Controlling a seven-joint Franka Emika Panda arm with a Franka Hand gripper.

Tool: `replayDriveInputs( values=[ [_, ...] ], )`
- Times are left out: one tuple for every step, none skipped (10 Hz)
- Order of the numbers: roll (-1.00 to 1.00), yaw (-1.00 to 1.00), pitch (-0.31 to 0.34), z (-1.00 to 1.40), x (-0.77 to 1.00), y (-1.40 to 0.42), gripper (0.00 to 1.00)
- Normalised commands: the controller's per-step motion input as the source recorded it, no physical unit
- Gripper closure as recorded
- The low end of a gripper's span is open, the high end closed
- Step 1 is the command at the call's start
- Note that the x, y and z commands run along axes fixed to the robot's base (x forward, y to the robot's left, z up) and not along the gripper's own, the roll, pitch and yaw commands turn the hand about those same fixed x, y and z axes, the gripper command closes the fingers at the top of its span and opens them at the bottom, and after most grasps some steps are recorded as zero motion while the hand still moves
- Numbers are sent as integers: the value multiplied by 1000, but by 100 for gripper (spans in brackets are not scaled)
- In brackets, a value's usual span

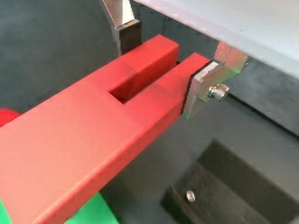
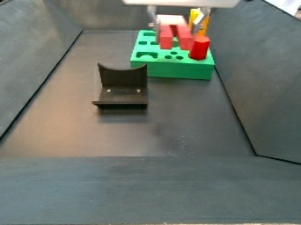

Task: Pick up the double-square object. Move up. Rotate the double-square object. Place the double-square object on the fixture. Regrasp the double-square object. Move to above the board. Insert the double-square object.
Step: Place the double-square object on the fixture.

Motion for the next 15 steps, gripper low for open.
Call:
replayDriveInputs(
  values=[
    [34,32,11,-177,1000,-231,100],
    [30,31,15,-162,1000,-200,100],
    [26,29,20,-139,1000,-159,100],
    [24,31,26,-118,1000,-130,100],
    [22,31,35,-98,1000,-101,100],
    [18,30,48,-72,897,-71,100],
    [15,34,67,-39,744,-35,100],
    [13,36,82,-19,633,-19,100],
    [-1000,38,119,797,694,897,100],
    [-1000,34,128,785,622,886,100],
    [-1000,3,144,577,457,719,100],
    [-1000,-7,157,289,294,494,100],
    [-1000,-19,163,89,208,321,100],
    [-1000,-35,171,29,165,152,100],
    [-1000,-52,195,41,119,78,100]
  ],
)
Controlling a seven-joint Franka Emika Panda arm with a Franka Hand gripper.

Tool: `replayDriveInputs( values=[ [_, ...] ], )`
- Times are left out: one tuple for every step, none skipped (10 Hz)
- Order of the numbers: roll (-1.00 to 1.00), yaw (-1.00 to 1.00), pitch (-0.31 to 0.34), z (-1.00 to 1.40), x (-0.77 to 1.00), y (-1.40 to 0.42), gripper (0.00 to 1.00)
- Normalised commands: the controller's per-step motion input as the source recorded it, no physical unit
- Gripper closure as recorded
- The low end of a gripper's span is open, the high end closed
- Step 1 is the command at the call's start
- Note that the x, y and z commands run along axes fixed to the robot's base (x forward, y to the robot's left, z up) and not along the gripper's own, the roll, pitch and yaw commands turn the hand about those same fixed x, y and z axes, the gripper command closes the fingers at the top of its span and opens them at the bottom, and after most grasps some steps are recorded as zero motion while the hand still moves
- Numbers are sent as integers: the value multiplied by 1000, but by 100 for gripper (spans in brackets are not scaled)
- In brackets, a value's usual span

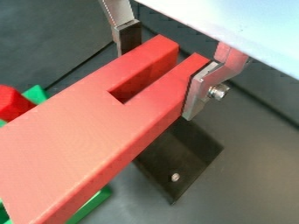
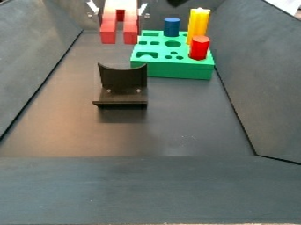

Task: Pick up the double-square object. Move up. Rotate the double-square object. Place the double-square object on the fixture. Regrasp the double-square object. Move to above the board. Insert the double-square object.
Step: Place the double-square object on the fixture.

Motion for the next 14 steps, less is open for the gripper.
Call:
replayDriveInputs(
  values=[
    [-1000,-67,207,36,91,74,100],
    [-785,-99,172,-5,86,64,100],
    [-669,-107,158,-12,89,59,100],
    [-440,-114,133,-7,90,58,100],
    [-253,-111,107,-6,87,42,100],
    [-1000,-146,5,-1000,105,62,100],
    [-1000,-149,-9,-1000,108,69,100],
    [-1000,-146,5,-1000,115,74,100],
    [-1000,-140,28,-1000,128,78,100],
    [-1000,-143,36,-1000,136,85,100],
    [-958,-142,36,-1000,141,89,100],
    [-742,-125,29,-1000,151,96,100],
    [-520,-110,27,-1000,164,105,100],
    [-358,-101,32,-1000,175,112,100]
  ],
)
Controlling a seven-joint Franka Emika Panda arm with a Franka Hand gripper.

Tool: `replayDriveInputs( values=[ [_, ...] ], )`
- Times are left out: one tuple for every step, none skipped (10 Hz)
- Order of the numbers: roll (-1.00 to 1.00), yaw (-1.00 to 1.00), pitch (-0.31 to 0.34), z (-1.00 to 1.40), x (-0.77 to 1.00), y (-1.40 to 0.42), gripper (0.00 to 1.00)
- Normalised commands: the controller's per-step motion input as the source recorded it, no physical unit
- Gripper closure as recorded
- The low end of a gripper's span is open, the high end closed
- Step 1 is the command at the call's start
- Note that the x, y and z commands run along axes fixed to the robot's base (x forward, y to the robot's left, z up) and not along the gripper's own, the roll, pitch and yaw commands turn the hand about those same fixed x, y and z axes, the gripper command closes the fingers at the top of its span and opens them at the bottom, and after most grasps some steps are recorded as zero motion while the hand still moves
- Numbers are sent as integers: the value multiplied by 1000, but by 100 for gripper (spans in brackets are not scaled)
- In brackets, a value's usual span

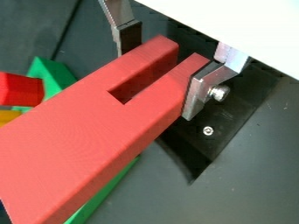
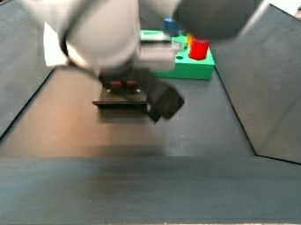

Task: Pick up the double-square object. Move up. Rotate the double-square object. Place the double-square object on the fixture. Regrasp the double-square object. Move to above the board. Insert the double-square object.
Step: Place the double-square object on the fixture, then regrasp the double-square object.

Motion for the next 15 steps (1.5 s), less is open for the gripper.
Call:
replayDriveInputs(
  values=[
    [-275,-96,34,-1000,179,111,100],
    [-194,-89,28,-1000,185,113,100],
    [-172,-88,25,-869,167,110,100],
    [-157,-83,22,-634,134,86,100],
    [-142,-78,22,-538,117,80,100],
    [-117,-70,17,-515,83,65,100],
    [0,0,0,-167,0,-500,100],
    [0,0,0,0,0,0,0],
    [60,-14,37,1000,0,0,0],
    [61,-12,39,1000,-2,0,0],
    [79,-5,48,1000,-22,-5,0],
    [80,-7,46,1000,-30,-9,0],
    [74,-13,44,1000,-38,-8,0],
    [65,-15,48,919,-39,-6,0],
    [54,-17,56,689,-34,0,0]
  ],
)
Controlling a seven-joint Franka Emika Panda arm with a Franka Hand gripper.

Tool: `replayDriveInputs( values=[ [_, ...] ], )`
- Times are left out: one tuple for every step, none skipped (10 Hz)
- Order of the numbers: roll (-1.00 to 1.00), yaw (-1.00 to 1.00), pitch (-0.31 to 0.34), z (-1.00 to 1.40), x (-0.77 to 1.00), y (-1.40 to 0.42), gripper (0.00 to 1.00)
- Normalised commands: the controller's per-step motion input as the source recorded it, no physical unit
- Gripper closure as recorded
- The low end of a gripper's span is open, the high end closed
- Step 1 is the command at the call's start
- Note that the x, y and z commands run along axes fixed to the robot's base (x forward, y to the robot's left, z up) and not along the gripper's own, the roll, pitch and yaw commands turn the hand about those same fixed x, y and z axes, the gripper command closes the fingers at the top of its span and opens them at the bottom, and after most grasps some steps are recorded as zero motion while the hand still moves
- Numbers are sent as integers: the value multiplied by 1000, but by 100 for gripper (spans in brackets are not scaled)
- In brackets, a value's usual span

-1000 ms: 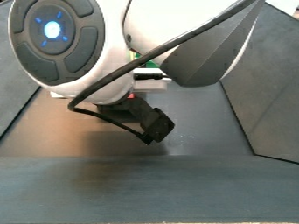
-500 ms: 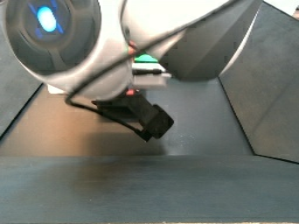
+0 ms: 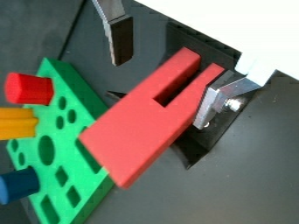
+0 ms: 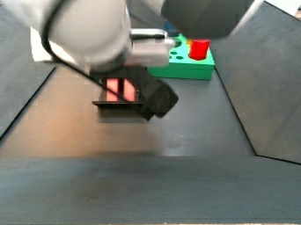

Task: Pick up the double-square object. Move up. Rotate the double-square object. Place the double-square object on the fixture. Regrasp the double-square object. Move to above the board. Insert the double-square object.
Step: Regrasp the double-square object.

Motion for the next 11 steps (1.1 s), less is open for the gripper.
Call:
replayDriveInputs(
  values=[
    [50,-18,57,573,-28,-1,0],
    [46,-24,53,327,-26,-2,0],
    [45,-26,52,207,-25,-1,0],
    [1000,22,65,903,12,-1000,0],
    [1000,22,63,897,7,-1000,0],
    [1000,21,54,885,-16,-1000,0],
    [1000,20,49,870,-37,-1000,0],
    [1000,19,39,795,-59,-1000,0],
    [1000,19,37,724,-63,-1000,0],
    [1000,18,34,631,-68,-1000,0],
    [1000,19,32,488,-64,-899,0]
  ],
)
